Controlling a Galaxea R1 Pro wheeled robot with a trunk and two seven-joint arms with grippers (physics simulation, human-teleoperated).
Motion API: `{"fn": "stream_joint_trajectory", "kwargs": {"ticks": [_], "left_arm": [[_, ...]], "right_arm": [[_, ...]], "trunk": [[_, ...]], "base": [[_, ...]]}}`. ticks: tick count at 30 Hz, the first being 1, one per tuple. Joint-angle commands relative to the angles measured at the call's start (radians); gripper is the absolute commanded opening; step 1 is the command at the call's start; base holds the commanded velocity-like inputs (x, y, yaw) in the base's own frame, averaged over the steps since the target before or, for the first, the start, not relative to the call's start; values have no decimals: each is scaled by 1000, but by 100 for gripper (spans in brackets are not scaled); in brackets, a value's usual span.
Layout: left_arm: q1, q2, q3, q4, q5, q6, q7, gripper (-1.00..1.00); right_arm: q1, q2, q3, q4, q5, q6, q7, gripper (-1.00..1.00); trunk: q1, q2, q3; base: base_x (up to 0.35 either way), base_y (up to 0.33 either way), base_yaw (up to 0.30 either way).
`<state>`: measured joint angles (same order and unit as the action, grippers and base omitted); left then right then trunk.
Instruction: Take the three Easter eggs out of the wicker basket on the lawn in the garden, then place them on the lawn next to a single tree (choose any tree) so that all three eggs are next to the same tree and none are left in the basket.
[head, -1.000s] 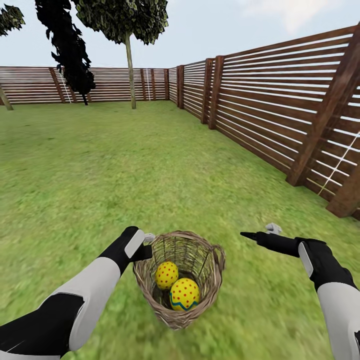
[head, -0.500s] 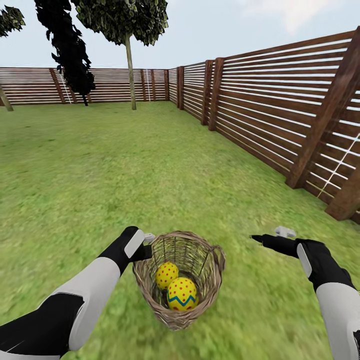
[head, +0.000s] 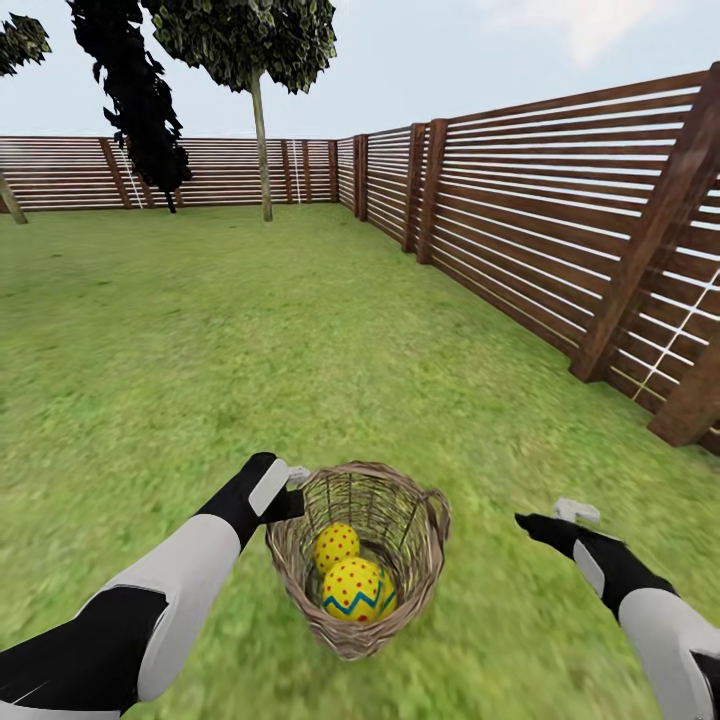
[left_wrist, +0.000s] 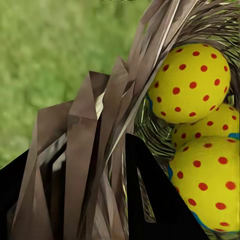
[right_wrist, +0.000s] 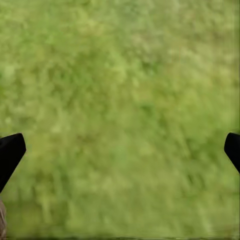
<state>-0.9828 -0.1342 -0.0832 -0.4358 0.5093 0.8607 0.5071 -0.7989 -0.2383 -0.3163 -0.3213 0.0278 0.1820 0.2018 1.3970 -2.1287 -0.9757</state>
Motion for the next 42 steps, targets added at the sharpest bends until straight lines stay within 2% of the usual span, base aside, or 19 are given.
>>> {"fn": "stream_joint_trajectory", "kwargs": {"ticks": [1, 4, 5, 8, 11, 15, 32, 36, 42], "left_arm": [[0, 0, -6, -1, 18, 0, 8, -100], [0, 1, -6, -1, 18, 0, 8, -100], [0, 1, -6, -1, 18, 0, 6, -100], [0, 1, -6, -1, 18, 0, -17, -100], [0, 1, -6, -1, 18, 0, -19, -100], [0, 1, -6, -1, 18, 0, -19, -100], [0, 1, -4, 3, 18, 0, -19, -100], [0, 1, -4, 3, 18, 0, -19, -100], [0, 2, -4, 3, 18, 0, -18, -100]], "right_arm": [[1, 2, -8, 50, 17, -47, 4, 100], [2, 12, -7, 183, 108, -160, 2, 100], [3, 13, -8, 232, 116, -177, 2, 100], [29, 13, -9, 296, 116, -184, 4, 100], [85, 13, -9, 301, 116, -186, 4, 100], [119, 13, -8, 301, 118, -185, 3, 100], [153, 19, -9, 303, 109, -186, 4, 100], [153, 19, -9, 304, 109, -224, 2, 100], [167, 20, -9, 304, 112, -233, 2, 100]], "trunk": [[-4, 7, 2], [-16, 28, 12], [-19, 35, 15], [-31, 56, 24], [-42, 77, 34], [-58, 105, 46], [-123, 224, 100], [-138, 252, 112], [-161, 294, 131]], "base": [[0, 0, 0], [0, 0, 0], [0, 0, 0], [0, 0, 0], [0, 0, 0], [0, 0, 0], [0, 0, 3], [0, 0, 244], [0, 0, 292]]}}
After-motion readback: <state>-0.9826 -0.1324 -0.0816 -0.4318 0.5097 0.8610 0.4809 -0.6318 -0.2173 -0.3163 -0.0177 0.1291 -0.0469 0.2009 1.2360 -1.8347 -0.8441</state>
